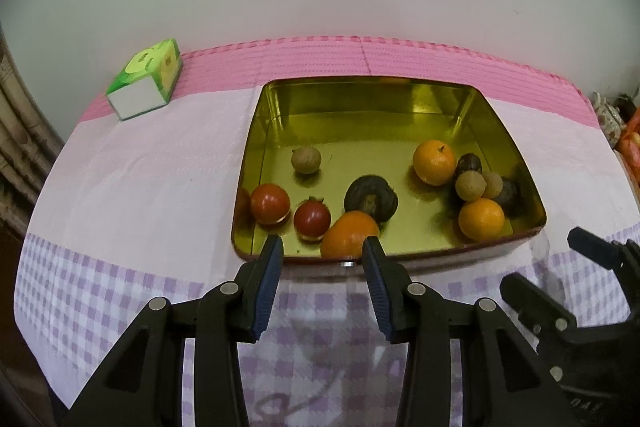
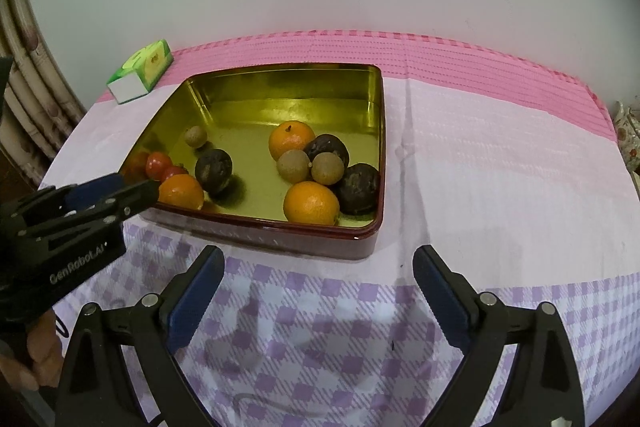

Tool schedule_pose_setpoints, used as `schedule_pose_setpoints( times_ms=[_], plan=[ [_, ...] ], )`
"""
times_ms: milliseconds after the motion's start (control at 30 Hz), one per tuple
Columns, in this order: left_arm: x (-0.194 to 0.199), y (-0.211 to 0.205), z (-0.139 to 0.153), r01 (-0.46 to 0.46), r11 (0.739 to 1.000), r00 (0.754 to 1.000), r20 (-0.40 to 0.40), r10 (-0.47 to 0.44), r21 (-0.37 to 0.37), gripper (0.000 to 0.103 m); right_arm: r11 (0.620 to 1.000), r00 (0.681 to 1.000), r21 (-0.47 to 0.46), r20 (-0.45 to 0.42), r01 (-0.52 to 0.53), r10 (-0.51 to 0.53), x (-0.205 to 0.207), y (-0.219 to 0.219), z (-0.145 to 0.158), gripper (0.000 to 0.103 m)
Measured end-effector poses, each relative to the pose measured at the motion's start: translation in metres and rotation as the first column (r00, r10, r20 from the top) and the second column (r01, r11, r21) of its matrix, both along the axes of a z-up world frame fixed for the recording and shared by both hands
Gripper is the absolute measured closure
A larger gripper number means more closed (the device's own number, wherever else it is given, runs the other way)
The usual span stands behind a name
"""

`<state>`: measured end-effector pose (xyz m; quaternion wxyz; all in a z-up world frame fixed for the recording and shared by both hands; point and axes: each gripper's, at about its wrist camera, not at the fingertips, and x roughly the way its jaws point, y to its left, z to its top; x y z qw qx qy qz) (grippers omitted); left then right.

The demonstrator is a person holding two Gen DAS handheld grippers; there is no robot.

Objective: Organize fruits

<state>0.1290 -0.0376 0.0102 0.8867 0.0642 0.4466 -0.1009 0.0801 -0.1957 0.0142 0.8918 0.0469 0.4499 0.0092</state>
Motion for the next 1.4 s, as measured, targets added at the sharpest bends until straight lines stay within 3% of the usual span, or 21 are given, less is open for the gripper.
schedule_pose_setpoints(
  times_ms=[400,567,1400],
  plan=[
    [-0.033,0.011,-0.001,-0.009,1.0,1.0,0.001,0.009,-0.002,0.057,0.998,0.999,-0.068,0.029,-0.014,0.016,-0.015,0.01,0.006,0.001],
    [-0.046,0.017,0.004,-0.016,1.0,1.0,0.016,0.016,-0.007,0.049,0.996,0.999,-0.088,0.031,-0.022,0.025,-0.023,0.016,0.005,0.001],
    [-0.063,0.017,0.009,-0.029,1.0,0.999,0.023,0.029,-0.01,0.044,0.999,0.999,-0.053,0.041,0.0,0.002,-0.028,0.01,0.007,0.001]
  ],
)
